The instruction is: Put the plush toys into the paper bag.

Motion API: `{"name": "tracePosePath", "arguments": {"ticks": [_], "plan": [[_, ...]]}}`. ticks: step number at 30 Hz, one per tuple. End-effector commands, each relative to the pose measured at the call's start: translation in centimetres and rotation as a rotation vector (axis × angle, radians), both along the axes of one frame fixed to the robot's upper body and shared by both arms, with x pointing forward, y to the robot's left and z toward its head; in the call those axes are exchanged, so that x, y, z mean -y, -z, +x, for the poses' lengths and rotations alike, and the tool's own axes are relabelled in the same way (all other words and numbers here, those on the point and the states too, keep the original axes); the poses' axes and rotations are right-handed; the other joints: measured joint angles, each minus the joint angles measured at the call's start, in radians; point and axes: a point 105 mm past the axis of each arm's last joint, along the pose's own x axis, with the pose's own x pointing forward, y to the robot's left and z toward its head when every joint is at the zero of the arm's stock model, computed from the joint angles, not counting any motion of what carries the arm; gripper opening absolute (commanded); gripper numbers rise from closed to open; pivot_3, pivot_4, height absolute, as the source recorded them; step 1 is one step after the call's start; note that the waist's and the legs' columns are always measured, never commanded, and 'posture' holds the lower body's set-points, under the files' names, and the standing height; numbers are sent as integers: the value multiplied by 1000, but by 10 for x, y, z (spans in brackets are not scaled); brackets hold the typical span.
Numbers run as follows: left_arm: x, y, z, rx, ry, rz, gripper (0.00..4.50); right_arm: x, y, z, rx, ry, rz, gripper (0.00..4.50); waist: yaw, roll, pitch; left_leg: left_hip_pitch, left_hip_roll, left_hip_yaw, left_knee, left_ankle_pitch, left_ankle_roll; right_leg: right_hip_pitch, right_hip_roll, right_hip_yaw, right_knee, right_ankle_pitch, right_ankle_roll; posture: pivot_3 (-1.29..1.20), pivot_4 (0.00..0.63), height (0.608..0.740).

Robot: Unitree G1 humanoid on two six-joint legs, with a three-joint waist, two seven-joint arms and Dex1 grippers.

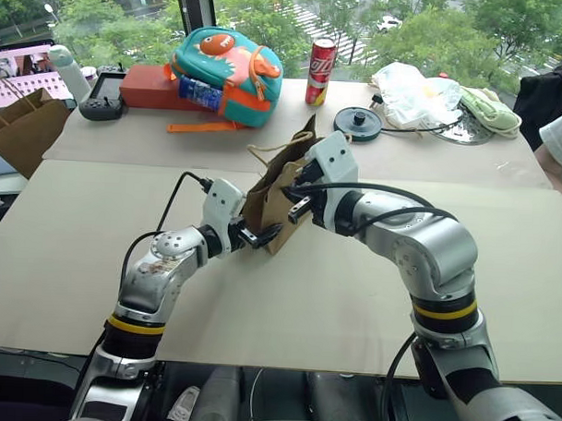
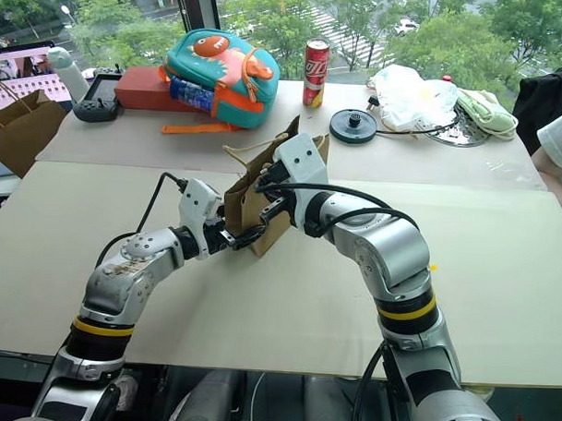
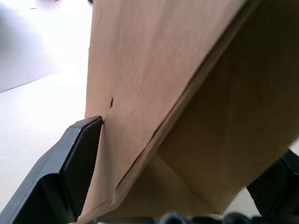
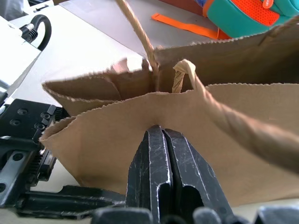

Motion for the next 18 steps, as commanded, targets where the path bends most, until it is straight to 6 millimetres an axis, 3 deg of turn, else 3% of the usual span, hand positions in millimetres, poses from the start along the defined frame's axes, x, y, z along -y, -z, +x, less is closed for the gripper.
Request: {"name": "tracePosePath", "arguments": {"ticks": [1, 18], "plan": [[5, -15, 5, 65, 5, -15, 4445, -1, -12, -4, 44, -5, 27, 0, 0, 0, 0, 0, 0, 0, 0, 0, 0, 0, 0, 0, 0, 0, 0, 0, 150, 739], [11, -20, 4, 76, 31, -48, 4445, -1, -12, -5, 40, -3, 27, 0, -1, 0, 0, 0, 0, 0, 0, 0, 0, 0, 0, 0, 0, 0, 0, 0, 150, 739]]}}
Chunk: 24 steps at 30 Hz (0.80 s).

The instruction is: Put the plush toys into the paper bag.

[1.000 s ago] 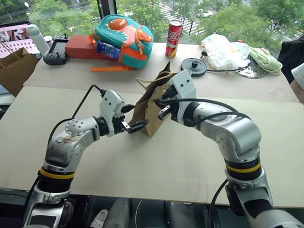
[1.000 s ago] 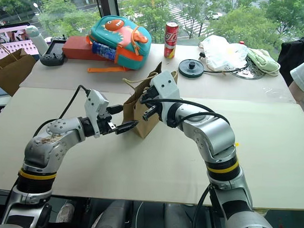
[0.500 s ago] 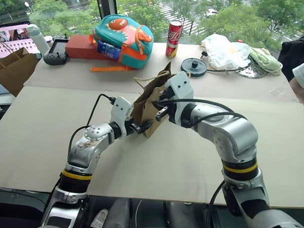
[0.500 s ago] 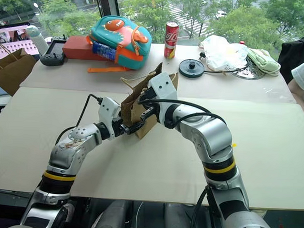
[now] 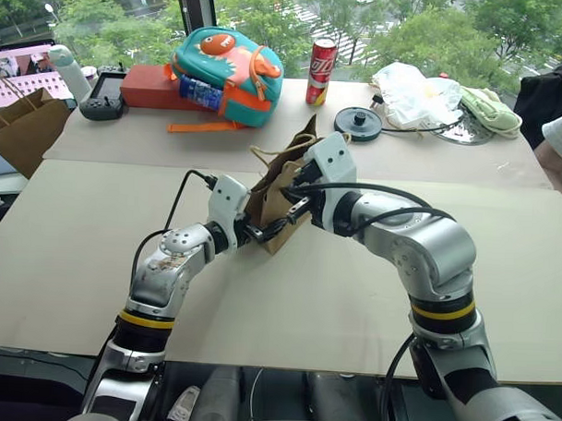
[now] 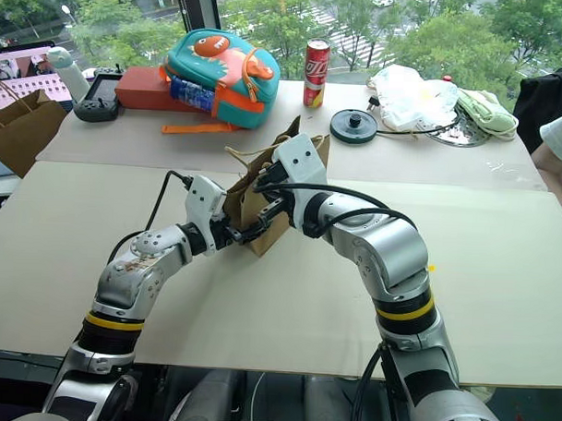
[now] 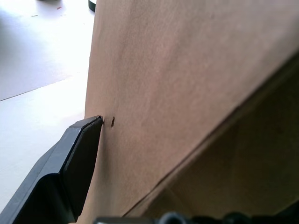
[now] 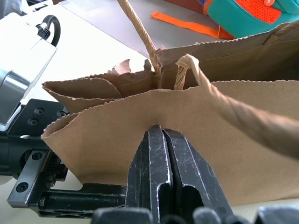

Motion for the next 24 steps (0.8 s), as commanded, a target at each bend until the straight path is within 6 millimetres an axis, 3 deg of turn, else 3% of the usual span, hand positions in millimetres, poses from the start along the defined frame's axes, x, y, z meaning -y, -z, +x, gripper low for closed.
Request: {"name": "tracePosePath", "arguments": {"ticks": [1, 10, 13, 23, 24], "plan": [[5, -17, 0, 67, 20, -33, 4445, 0, -12, -4, 44, -8, 24, 0, 0, 0, 0, 0, 0, 0, 0, 0, 0, 0, 0, 0, 0, 0, 0, 0, 150, 739], [5, -20, 0, 87, 27, -14, 4445, 0, -12, -4, 46, -3, 24, 0, 0, 0, 0, 0, 0, 0, 0, 0, 0, 0, 0, 0, 0, 0, 0, 0, 150, 739], [6, -22, 0, 100, 32, -7, 3808, 0, -13, -4, 47, -2, 25, 0, 0, 0, 0, 0, 0, 0, 0, 0, 0, 0, 0, 0, 0, 0, 0, 0, 150, 739], [7, -24, -2, 114, 51, -23, 132, 0, -12, -5, 45, 1, 25, 0, 0, 0, 0, 0, 0, 0, 0, 0, 0, 0, 0, 0, 0, 0, 0, 0, 150, 739], [7, -24, -2, 113, 50, -21, 32, 1, -12, -4, 46, 2, 25, 0, 0, 0, 0, 0, 0, 0, 0, 0, 0, 0, 0, 0, 0, 0, 0, 0, 150, 739]]}}
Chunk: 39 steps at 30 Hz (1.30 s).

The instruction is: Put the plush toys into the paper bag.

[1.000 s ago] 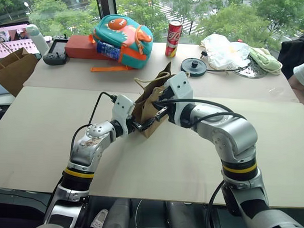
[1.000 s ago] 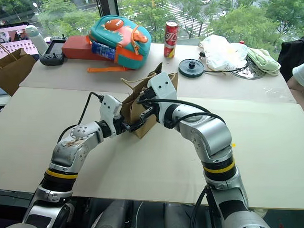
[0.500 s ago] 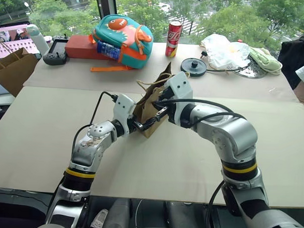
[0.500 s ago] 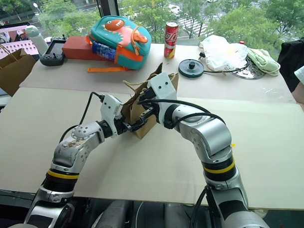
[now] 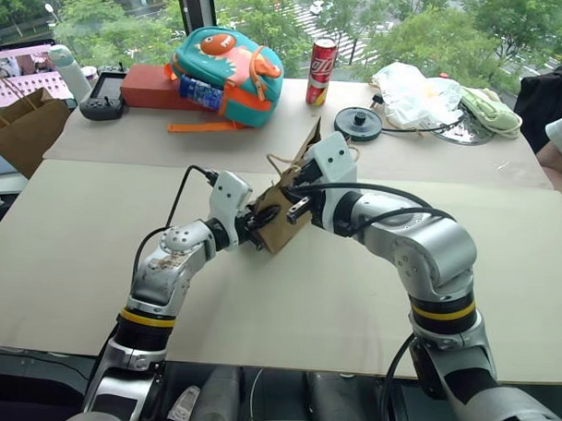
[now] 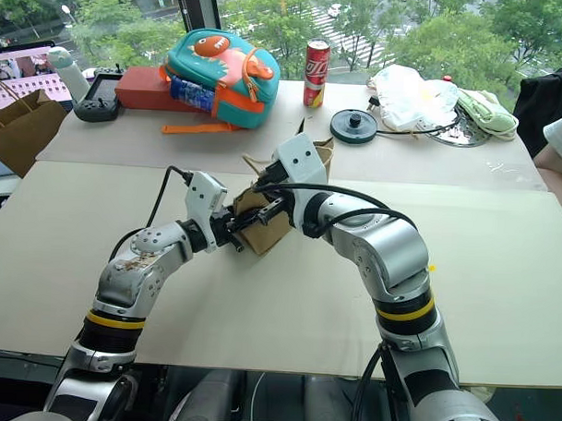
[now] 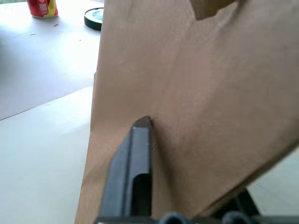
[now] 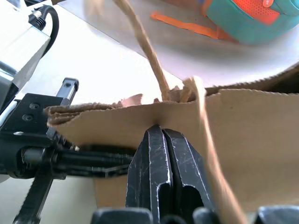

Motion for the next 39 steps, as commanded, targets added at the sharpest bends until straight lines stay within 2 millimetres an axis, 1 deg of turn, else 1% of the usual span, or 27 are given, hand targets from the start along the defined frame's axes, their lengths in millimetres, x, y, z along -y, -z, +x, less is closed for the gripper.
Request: {"name": "tracePosePath", "arguments": {"ticks": [1, 9, 19, 21, 24, 28, 31, 33, 35, 36, 37, 39], "plan": [[4, -14, -2, 60, 25, -9, 32, 1, -12, -4, 43, -1, 27, 0, 0, 0, 0, 0, 0, 0, 0, 0, 0, 0, 0, 0, 0, 0, 0, 0, 150, 739], [3, -7, 0, 38, 12, 15, 32, 2, -13, -3, 44, 5, 28, 0, 0, 0, 0, 0, 0, 0, 0, 0, 0, 0, 0, 0, 0, 0, 0, 0, 150, 739], [4, -10, 2, 51, 25, -6, 32, 6, -13, -5, 51, 6, 25, 0, 0, 0, 0, 0, 0, 0, 0, 0, 0, 0, 0, 0, 0, 0, 0, 0, 150, 739], [3, -8, 5, 45, 9, -4, 32, 7, -16, -10, 71, -21, 22, 0, 1, 0, 0, 0, 0, 0, 0, 0, 0, 0, 0, 0, 0, 0, 0, 0, 150, 739], [0, -8, 8, 34, -15, -16, 32, 10, -21, -24, 110, -85, 21, 0, 2, 0, 0, -1, 0, 0, 0, 0, 0, 0, 0, 0, -1, 0, 0, 0, 150, 739], [-1, -7, 10, 25, -18, -24, 32, 25, -30, -39, 151, -122, 40, 0, 2, 0, 0, 0, 0, 0, 0, 0, 0, 1, 0, 0, -1, 0, 0, 0, 150, 739], [-1, -6, 10, 20, -17, -31, 32, 31, -35, -49, 175, -165, 55, 0, 1, 0, 0, 1, 0, -1, 0, 0, 0, 3, 0, 0, -1, 0, 0, 0, 150, 739], [-1, -7, 9, 19, -8, -45, 32, 44, -41, -62, 202, -225, 69, 0, 2, 0, 0, 2, 0, 0, 0, 0, 0, 3, 0, 0, -1, 0, 0, 0, 150, 739], [-6, -9, 8, 15, 2, -60, 32, 64, -40, -72, 201, -277, 30, 0, 4, 0, 0, 2, 0, 0, 0, 0, 0, 4, 0, -1, -3, 0, 1, 0, 150, 739], [-8, -9, 8, 16, 4, -57, 32, 70, -38, -77, 192, -306, 9, 0, 5, 0, 0, 1, -1, 0, 0, 0, 0, 5, 0, -1, -4, 0, 1, 0, 150, 739], [-10, -10, 6, 19, 25, -57, 32, 74, -37, -86, 174, -366, 13, 0, 5, 0, 0, 2, -1, 0, 0, 0, 0, 5, 0, -1, -4, 0, 1, 0, 150, 739], [-14, -11, 1, 22, 79, -54, 32, 82, -39, -98, 143, -459, 75, 0, 4, -1, 0, 2, -1, 0, 0, 0, 0, 6, 0, -1, -5, 0, 1, 0, 150, 739]]}}
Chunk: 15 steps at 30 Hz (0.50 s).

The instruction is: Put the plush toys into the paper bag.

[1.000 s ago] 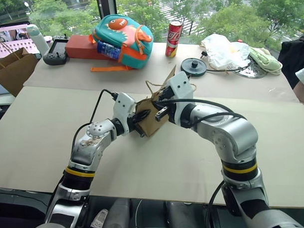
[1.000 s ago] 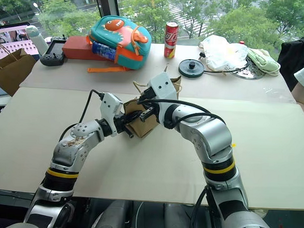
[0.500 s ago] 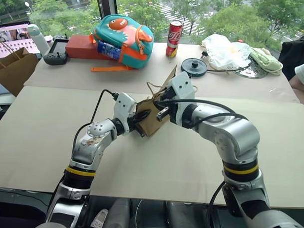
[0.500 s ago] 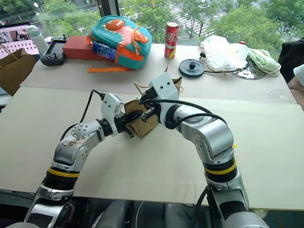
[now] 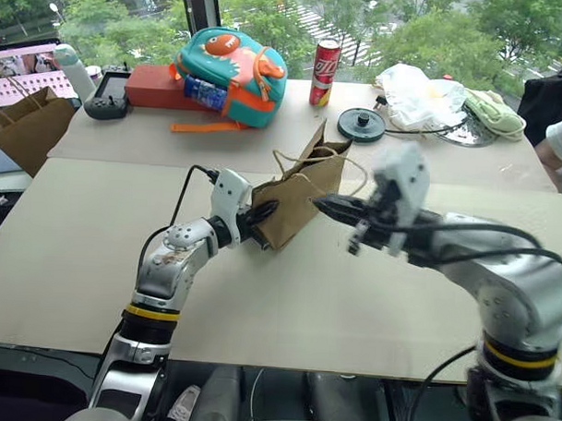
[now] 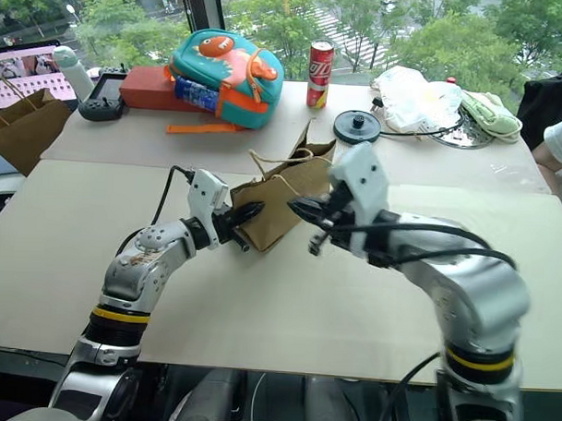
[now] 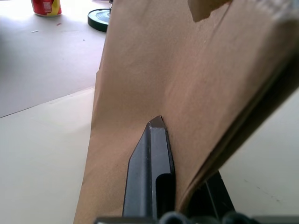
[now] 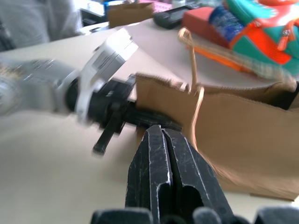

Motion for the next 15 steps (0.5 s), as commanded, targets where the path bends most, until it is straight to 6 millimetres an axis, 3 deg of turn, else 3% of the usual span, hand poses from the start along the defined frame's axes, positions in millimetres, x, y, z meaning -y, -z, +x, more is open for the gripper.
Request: {"name": "tracePosePath", "arguments": {"ticks": [1, 5, 12, 15], "plan": [[-8, -12, -9, 50, 99, -13, 32, 8, -16, -25, 31, -193, 80, 0, -5, 0, 0, 0, 0, 0, 0, 0, 0, 0, 0, 0, 0, 0, 0, 0, 150, 739], [-21, -14, -11, 63, 165, 36, 32, 15, -9, -18, 47, -179, 35, 0, -7, 0, 0, 3, 1, 1, -1, 0, 0, 1, 1, 1, 1, 0, 1, 0, 150, 739], [-43, -57, -31, 117, 368, 32, 32, 20, -24, -19, 97, -190, 79, 0, -2, 0, 0, 2, 1, 1, 0, 0, 0, 1, 1, 1, 1, -3, 6, 0, 150, 739], [-46, -62, -41, 95, 455, 43, 32, 24, -29, -19, 102, -184, 96, 0, 1, 0, 0, 1, 1, 1, 0, 0, 0, 0, 0, 0, 0, -3, 4, 0, 150, 739]]}}
